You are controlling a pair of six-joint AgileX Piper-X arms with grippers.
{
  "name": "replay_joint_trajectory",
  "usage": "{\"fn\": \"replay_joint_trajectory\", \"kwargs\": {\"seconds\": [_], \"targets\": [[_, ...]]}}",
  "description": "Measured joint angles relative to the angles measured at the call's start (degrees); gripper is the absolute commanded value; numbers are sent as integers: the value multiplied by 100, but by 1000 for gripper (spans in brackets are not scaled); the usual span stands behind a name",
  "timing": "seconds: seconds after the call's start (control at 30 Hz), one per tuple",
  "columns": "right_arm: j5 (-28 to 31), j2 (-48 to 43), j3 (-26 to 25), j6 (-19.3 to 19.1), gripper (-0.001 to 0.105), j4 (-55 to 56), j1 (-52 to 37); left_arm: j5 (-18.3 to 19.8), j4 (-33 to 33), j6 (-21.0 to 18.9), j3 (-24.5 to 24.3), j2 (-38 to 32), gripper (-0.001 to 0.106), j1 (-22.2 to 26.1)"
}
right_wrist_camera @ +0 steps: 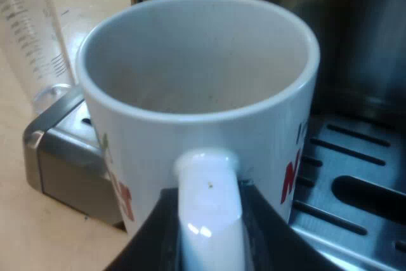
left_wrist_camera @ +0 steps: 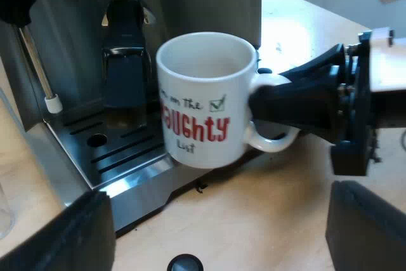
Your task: Place mug into machine
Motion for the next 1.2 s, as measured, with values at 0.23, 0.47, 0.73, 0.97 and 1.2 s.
{"fn": "replay_joint_trajectory", "kwargs": {"seconds": [0.23, 0.47, 0.73, 0.97, 1.2], "targets": [[6, 366, -370, 14, 0, -43, 0, 0, -61, 0, 4, 0, 70, 0], [570, 843, -908, 12, 0, -58, 0, 0, -89, 0, 15, 0, 70, 0], [751, 1230, -1363, 12, 0, -58, 0, 0, -89, 0, 15, 0, 70, 0], [756, 1426, -1528, 99, 0, -119, -66, 0, -89, 0, 15, 0, 70, 0], [756, 1531, -1639, 241, 0, -171, -154, 0, -89, 0, 15, 0, 70, 0]]}}
